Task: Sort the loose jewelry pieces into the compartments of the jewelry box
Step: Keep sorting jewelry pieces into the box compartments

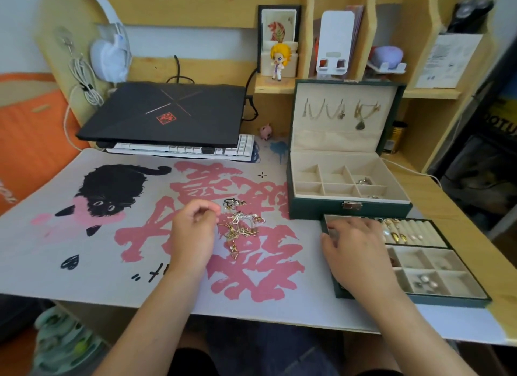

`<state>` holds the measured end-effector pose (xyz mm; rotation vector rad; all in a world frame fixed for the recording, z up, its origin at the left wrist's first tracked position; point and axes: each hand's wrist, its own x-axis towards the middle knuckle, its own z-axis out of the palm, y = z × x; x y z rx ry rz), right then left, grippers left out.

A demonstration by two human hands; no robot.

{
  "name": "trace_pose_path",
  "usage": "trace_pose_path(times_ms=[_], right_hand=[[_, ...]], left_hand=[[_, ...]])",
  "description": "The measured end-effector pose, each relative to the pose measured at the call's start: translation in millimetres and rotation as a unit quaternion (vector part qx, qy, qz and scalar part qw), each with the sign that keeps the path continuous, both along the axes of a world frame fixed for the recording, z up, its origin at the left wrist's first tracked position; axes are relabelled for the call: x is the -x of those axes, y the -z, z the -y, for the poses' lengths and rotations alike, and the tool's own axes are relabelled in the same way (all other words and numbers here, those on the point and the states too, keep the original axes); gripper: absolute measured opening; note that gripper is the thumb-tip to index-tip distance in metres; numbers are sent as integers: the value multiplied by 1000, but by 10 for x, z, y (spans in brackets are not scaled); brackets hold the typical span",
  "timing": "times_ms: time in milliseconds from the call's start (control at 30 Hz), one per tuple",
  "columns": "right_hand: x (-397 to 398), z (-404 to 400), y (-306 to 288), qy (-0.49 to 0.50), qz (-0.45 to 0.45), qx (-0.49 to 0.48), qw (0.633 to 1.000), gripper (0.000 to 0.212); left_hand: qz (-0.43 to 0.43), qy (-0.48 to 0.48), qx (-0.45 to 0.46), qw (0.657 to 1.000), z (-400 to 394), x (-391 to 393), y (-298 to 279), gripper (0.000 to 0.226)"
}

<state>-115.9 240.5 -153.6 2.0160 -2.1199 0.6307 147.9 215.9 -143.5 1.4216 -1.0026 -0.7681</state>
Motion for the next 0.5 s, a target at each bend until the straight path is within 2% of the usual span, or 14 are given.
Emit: trace_pose_path(times_ms=[167,400,500], right_hand=[[-287,82,-65,-17,1,14,1000,22],[-602,88,-135,-31,15,-26,999,30],[-486,81,-286,-57,118,-10,991,26]], left_hand=[[10,-3,2,1000,8,0,9,28],[22,-1,5,1000,-9,38,-20,26],[9,-4,10,1000,-5,2,-25,28]])
